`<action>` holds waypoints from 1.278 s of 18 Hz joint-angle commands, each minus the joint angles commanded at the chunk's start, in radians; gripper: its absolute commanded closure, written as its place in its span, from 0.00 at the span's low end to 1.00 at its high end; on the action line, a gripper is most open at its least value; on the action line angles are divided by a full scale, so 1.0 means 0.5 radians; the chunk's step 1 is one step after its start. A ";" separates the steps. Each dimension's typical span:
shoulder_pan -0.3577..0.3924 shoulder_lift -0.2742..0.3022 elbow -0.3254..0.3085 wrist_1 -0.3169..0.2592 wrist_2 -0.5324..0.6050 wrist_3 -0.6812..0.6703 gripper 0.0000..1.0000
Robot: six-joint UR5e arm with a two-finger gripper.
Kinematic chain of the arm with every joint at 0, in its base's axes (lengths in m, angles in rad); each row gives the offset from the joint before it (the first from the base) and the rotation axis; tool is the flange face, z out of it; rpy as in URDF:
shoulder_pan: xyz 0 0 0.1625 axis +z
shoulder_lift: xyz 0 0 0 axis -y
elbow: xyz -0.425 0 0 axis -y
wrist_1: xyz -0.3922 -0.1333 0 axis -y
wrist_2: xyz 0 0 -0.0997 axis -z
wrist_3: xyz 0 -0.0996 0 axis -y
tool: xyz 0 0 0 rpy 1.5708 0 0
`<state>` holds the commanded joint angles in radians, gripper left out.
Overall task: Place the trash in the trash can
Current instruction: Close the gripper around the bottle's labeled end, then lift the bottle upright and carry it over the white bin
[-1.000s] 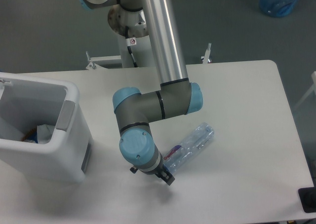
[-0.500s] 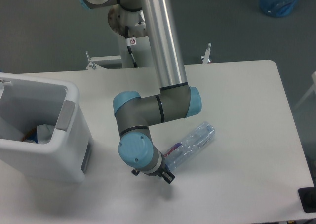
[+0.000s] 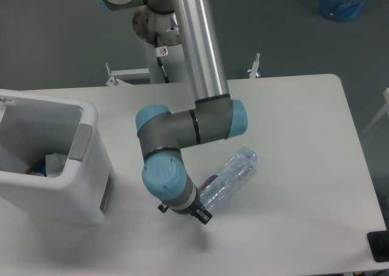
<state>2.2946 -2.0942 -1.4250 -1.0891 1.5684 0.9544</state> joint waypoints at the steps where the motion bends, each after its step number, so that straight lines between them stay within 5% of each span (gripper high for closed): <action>1: 0.049 0.083 0.000 0.000 -0.229 -0.076 1.00; 4: 0.132 0.218 0.003 0.009 -0.556 -0.190 1.00; 11: 0.111 0.304 0.119 0.024 -1.000 -0.763 1.00; 15: 0.102 0.280 0.325 0.290 -1.091 -1.282 1.00; 20: 0.086 0.298 0.435 0.536 -1.084 -1.271 1.00; 23: 0.000 0.320 0.518 0.546 -1.295 -1.292 1.00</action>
<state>2.2949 -1.9344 -1.1660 -0.8161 0.9208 0.3084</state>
